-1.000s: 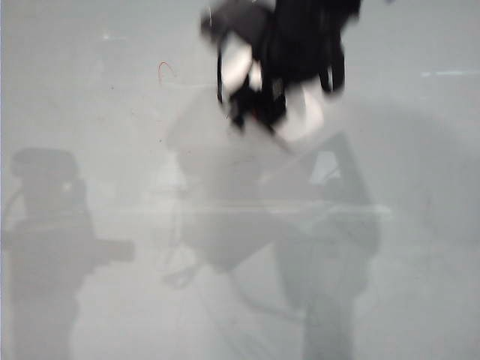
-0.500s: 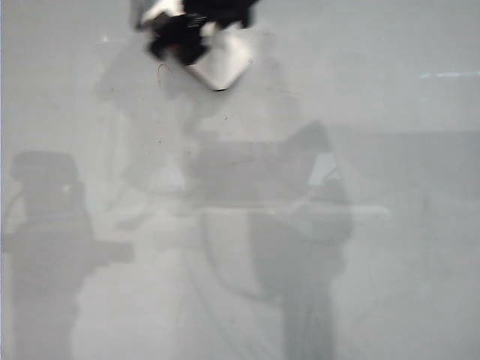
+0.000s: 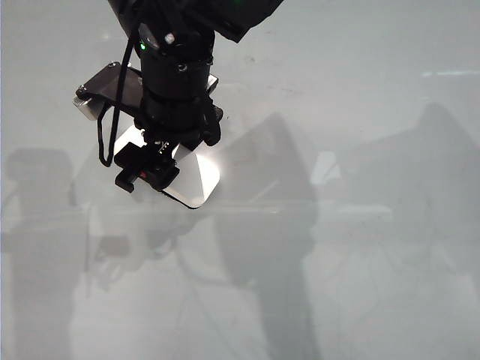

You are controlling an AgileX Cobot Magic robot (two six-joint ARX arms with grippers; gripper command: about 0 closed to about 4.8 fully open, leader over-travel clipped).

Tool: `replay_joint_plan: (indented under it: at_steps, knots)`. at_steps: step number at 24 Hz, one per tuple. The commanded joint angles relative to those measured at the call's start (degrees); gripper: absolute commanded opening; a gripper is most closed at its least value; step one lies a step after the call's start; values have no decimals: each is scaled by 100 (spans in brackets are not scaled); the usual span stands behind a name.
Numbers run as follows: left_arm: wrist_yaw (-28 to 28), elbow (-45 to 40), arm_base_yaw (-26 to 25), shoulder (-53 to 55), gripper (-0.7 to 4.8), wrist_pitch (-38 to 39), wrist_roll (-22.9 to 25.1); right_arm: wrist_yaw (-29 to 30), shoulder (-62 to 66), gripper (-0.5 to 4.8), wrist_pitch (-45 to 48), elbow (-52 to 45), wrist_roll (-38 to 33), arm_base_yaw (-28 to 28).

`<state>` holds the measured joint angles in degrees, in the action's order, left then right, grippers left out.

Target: Grab the whiteboard eraser that is attached to the surface of the whiteboard and use it to clean the writing on the whiteboard.

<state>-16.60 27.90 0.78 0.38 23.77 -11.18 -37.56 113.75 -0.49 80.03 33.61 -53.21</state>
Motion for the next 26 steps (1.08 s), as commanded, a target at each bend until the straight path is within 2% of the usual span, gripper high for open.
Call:
replay_joint_plan:
  at_steps: [1, 5, 10, 13, 16, 17, 19, 20, 22, 26]
  knots:
    - [31, 35, -2, 2, -5, -72, 122, -907, -229, 241, 122, 22, 57, 22]
    - [125, 35, -4, 2, -5, -74, 157, -1082, -1045, 241, -313, -192, 94, 116]
    - [247, 35, -7, 2, -5, -74, 175, -1126, -3158, 219, -376, -1329, -85, 201]
    - [247, 35, -7, 2, -5, -72, 175, -1034, -4660, 220, -358, -2149, -859, 699]
    - [245, 35, -7, 2, -5, -70, 175, -315, -6098, 220, -350, -2863, -1593, 1672]
    - [243, 35, -7, 2, -5, -72, 173, -11, -6551, 220, -310, -3101, -1864, 2170]
    - [251, 35, -4, 2, -5, -72, 175, 551, -6966, 219, -125, -3388, -1954, 2815]
    - [258, 35, -11, 2, -5, -74, 177, 1268, -7187, 219, 114, -3648, -2114, 3392]
    - [223, 35, -9, 2, -5, -72, 175, 2100, -7248, 219, 575, -4070, -2588, 4291]
    - [269, 35, 0, 2, -5, -74, 175, 2837, -7020, 219, 1191, -4465, -2962, 5012]
